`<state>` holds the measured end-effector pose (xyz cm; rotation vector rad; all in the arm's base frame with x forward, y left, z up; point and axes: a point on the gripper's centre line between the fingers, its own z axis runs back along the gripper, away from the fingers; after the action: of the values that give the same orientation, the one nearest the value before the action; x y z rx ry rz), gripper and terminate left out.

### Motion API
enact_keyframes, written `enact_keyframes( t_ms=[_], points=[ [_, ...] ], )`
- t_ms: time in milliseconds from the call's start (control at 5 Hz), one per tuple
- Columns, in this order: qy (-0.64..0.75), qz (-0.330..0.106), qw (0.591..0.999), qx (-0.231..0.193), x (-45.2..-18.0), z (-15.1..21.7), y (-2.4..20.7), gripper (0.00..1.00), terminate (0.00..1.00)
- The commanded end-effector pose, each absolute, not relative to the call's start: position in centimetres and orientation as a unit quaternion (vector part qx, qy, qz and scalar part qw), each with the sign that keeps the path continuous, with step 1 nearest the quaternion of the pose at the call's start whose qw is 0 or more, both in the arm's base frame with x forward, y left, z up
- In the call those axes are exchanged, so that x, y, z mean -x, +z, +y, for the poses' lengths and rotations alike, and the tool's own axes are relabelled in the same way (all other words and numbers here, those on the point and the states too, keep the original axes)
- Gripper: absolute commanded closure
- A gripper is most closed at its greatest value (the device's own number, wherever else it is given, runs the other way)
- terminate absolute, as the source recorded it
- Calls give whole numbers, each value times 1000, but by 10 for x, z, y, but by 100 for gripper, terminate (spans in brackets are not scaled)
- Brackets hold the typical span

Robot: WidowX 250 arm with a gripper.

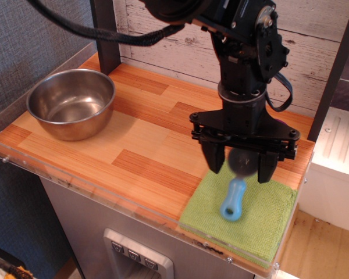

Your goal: Pick up the blue spoon and put it on above the green cloth

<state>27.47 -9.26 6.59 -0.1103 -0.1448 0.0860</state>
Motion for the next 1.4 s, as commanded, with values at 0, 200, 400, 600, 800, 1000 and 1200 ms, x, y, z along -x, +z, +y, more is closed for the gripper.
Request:
enact_keyframes(
  t_ms=[0,200,400,600,800,1000,1200],
  points=[
    [61,-97,991,68,-293,-65,97,0,0],
    [87,-115,988,56,-310,-27,114,0,0],
    [75,-98,991,49,-325,5,112,0,0],
    [37,-89,995,22,-330,14,108,0,0],
    [3,-91,996,-19,-330,19,108,0,0],
    [-16,-84,995,-47,-328,28,110,0,0],
    [-16,-84,995,-47,-328,28,110,0,0]
  ],
)
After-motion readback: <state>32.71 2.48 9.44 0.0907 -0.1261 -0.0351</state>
